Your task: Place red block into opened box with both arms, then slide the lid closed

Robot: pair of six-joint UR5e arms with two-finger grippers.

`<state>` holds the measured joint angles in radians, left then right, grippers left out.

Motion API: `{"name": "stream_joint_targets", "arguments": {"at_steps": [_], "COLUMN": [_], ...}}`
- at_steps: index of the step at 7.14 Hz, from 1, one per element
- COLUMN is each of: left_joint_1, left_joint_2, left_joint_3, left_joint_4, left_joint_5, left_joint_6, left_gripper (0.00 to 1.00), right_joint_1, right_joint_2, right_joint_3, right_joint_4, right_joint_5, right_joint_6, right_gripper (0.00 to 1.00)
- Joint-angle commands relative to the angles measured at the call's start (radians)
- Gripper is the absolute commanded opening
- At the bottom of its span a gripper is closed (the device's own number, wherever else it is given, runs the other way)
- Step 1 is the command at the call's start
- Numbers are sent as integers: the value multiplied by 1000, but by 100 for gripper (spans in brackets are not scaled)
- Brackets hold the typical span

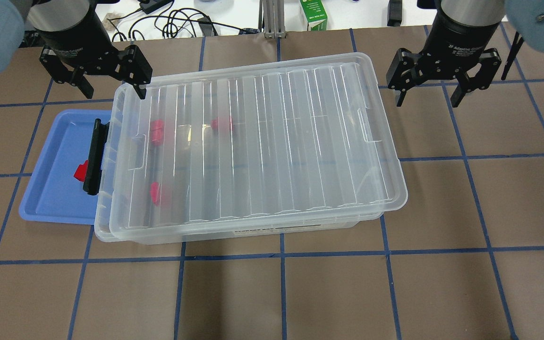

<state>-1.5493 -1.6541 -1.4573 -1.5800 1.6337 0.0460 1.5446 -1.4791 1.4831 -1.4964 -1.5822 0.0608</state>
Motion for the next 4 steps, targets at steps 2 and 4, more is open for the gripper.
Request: {"name": "stream_joint_targets", "arguments": {"at_steps": [2,4], "left_joint_1": [0,0], "left_joint_2": [0,0], "left_joint_3": [0,0], "left_joint_4": [0,0], "left_joint_5": [0,0], "left_joint_6": [0,0], "left_gripper": [100,100], "right_joint_1": [3,5], "right_joint_2": [98,179], "right_joint_3": [0,-1], "right_joint_4": [-48,-128], "right_joint_5": [2,26], "right_joint_6": [-1,-6], "right_gripper": [100,100]}}
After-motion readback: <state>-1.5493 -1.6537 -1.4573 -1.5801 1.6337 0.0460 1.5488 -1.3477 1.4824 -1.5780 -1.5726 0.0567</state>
